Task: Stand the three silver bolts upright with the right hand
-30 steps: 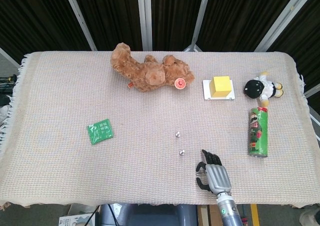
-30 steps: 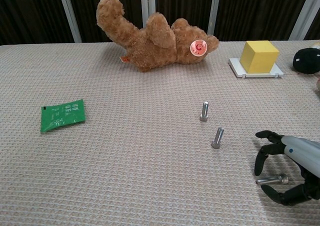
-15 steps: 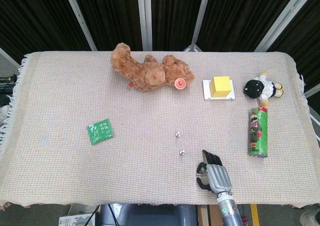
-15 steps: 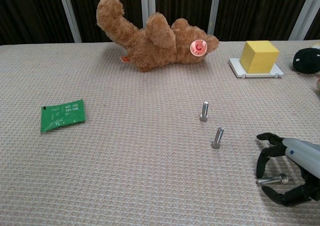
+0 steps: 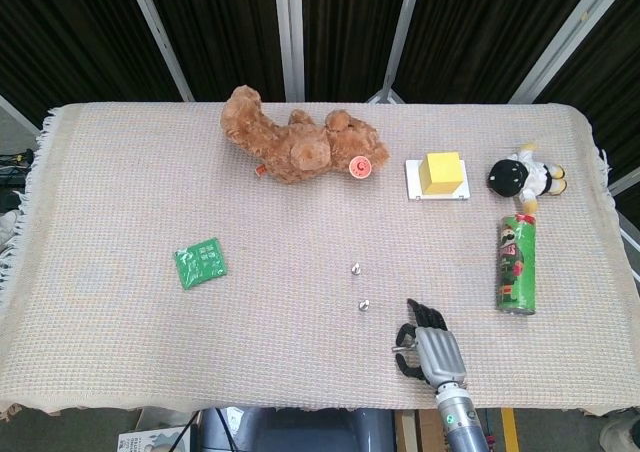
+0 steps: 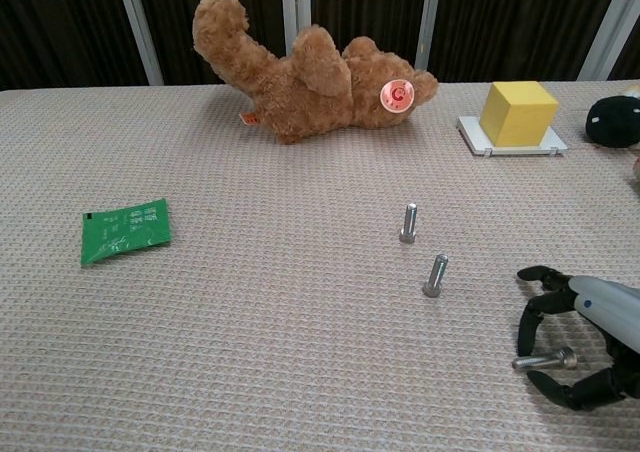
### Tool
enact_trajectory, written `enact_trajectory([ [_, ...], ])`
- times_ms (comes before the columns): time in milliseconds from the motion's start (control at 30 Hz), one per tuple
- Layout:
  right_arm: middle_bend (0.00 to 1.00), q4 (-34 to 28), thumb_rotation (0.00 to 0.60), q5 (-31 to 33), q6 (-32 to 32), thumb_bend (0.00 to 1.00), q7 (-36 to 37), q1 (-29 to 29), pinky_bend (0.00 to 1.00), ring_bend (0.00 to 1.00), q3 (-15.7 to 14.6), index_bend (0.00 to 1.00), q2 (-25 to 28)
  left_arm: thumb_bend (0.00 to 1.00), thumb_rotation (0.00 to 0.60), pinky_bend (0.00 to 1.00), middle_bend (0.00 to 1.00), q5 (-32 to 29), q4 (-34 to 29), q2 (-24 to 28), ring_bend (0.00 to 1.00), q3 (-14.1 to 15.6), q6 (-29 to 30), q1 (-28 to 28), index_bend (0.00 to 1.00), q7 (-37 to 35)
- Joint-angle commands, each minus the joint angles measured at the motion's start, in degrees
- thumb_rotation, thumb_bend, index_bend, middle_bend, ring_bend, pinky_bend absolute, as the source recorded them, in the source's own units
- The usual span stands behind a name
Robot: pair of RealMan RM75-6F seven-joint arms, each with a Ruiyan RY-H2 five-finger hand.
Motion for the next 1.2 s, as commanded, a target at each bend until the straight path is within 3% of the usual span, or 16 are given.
enact_trajectory([
  [33, 0.0, 0.1, 0.6, 0.0, -0.2, 0.39, 0.1, 0.0, 0.06, 0.0, 0.2, 0.53, 0.0, 0.08, 0.6, 0.08, 0.03, 0.0, 0.0, 0.0, 0.01, 0.0, 0.0, 0.0, 0.09, 0.0],
  [767, 0.0, -0.2, 0.6, -0.6, -1.2, 0.39, 0.8, -0.2, 0.06, 0.0, 1.4, 0.59, 0.0, 0.08, 0.6, 0.08, 0.03, 0.7, 0.1, 0.1, 0.01, 0.2, -0.1, 0.0, 0.1, -0.2],
  [1200, 0.0, -2.1, 0.6, 1.3, -2.0, 0.39, -0.5, 1.3, 0.06, 0.0, 4.3, 0.59, -0.4, 0.08, 0.6, 0.08, 0.03, 0.3, 0.2, 0.2, 0.01, 0.2, -0.4, -0.1, 0.1, -0.6],
])
